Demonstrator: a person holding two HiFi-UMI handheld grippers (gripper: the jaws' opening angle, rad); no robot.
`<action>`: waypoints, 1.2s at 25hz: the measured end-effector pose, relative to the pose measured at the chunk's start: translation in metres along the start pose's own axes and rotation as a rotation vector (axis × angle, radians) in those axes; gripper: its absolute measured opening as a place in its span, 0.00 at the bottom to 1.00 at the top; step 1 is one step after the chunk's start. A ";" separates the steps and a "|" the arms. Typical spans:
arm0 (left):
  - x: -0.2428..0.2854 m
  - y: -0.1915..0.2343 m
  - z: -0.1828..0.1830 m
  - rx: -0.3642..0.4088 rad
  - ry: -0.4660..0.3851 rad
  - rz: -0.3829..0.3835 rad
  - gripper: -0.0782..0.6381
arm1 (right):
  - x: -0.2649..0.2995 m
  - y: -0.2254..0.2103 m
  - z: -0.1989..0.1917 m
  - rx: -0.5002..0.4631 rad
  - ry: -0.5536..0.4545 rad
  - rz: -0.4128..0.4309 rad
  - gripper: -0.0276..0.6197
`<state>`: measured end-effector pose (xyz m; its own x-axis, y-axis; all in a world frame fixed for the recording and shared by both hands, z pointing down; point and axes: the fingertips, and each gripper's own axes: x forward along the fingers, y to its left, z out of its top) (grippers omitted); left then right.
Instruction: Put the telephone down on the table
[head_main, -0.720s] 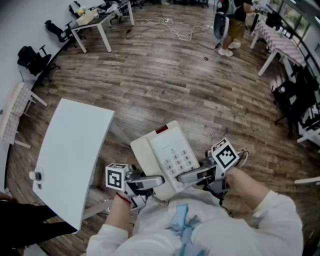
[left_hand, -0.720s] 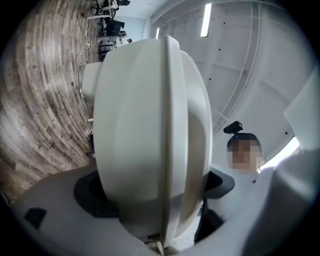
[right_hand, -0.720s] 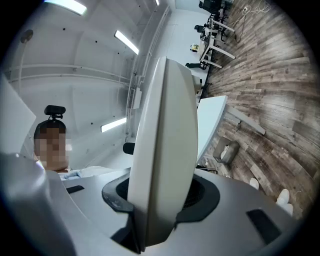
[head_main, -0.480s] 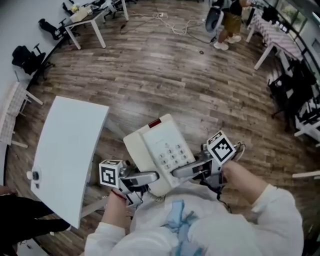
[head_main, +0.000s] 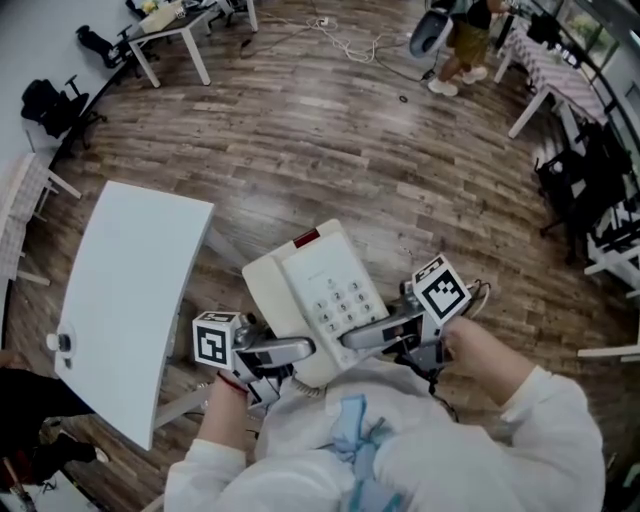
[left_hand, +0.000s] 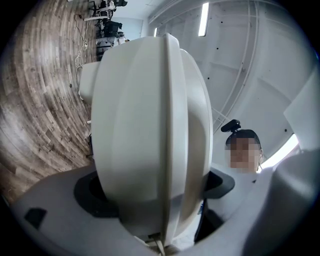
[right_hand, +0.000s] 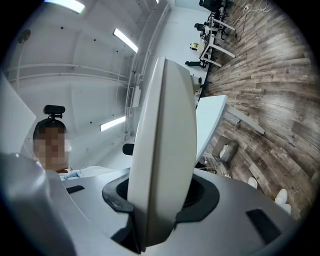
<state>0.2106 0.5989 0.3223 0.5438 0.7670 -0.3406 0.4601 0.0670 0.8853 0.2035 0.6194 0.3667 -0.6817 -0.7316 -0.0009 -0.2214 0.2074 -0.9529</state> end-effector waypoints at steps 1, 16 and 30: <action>0.001 0.000 0.000 0.006 0.000 -0.001 0.75 | -0.001 0.000 0.001 0.002 -0.001 0.005 0.33; -0.008 0.002 0.012 0.019 -0.033 0.014 0.75 | 0.006 0.000 0.016 0.046 0.032 0.047 0.34; -0.026 -0.007 0.025 0.063 -0.125 0.049 0.75 | 0.023 -0.001 0.030 0.049 0.122 0.068 0.33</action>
<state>0.2108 0.5630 0.3173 0.6479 0.6825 -0.3382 0.4721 -0.0114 0.8815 0.2090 0.5831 0.3585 -0.7747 -0.6316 -0.0322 -0.1391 0.2198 -0.9656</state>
